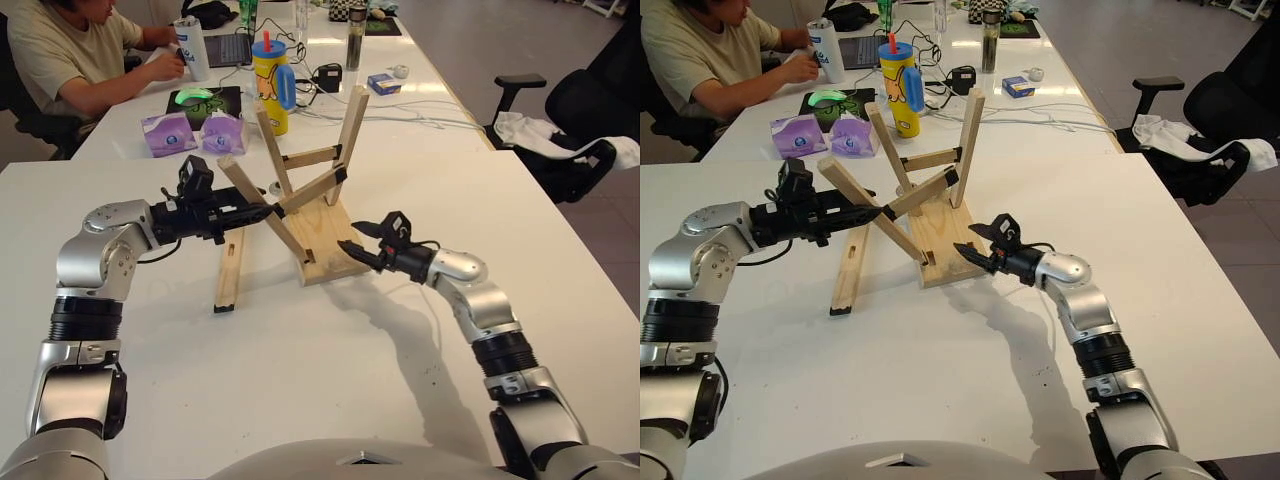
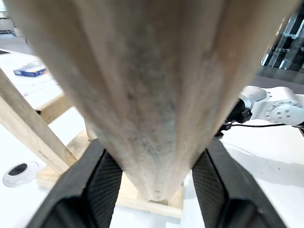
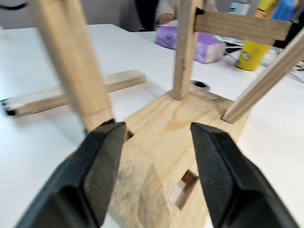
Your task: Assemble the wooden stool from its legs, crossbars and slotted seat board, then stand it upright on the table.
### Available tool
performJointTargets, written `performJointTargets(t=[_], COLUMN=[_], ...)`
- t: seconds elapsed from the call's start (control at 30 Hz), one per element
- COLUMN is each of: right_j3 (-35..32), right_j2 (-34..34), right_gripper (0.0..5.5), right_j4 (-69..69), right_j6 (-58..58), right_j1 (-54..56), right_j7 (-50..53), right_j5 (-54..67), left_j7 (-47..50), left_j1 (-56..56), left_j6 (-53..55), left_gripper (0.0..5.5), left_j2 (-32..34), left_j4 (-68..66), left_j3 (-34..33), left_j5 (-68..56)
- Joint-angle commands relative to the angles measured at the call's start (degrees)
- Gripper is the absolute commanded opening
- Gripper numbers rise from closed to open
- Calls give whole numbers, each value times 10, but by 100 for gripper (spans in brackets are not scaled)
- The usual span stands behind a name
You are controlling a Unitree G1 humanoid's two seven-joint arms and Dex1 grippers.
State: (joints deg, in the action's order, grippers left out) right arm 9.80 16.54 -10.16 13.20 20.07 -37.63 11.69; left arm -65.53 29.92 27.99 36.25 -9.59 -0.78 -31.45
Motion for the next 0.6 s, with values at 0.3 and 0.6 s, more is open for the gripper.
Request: performJointTargets(t=[0.3,0.6], right_j3=[28,51], right_j2=[-47,-46], right_gripper=[237,237], right_j4=[-18,-2], right_j6=[145,188], right_j1=[-52,-58], right_j7=[93,85], right_j5=[-39,-45], left_j7=[-51,-56], left_j1=[75,79], left_j6=[-52,-94], left_gripper=[203,203], left_j2=[-13,-20], left_j4=[-71,-108], left_j3=[39,81], left_j5=[54,121])
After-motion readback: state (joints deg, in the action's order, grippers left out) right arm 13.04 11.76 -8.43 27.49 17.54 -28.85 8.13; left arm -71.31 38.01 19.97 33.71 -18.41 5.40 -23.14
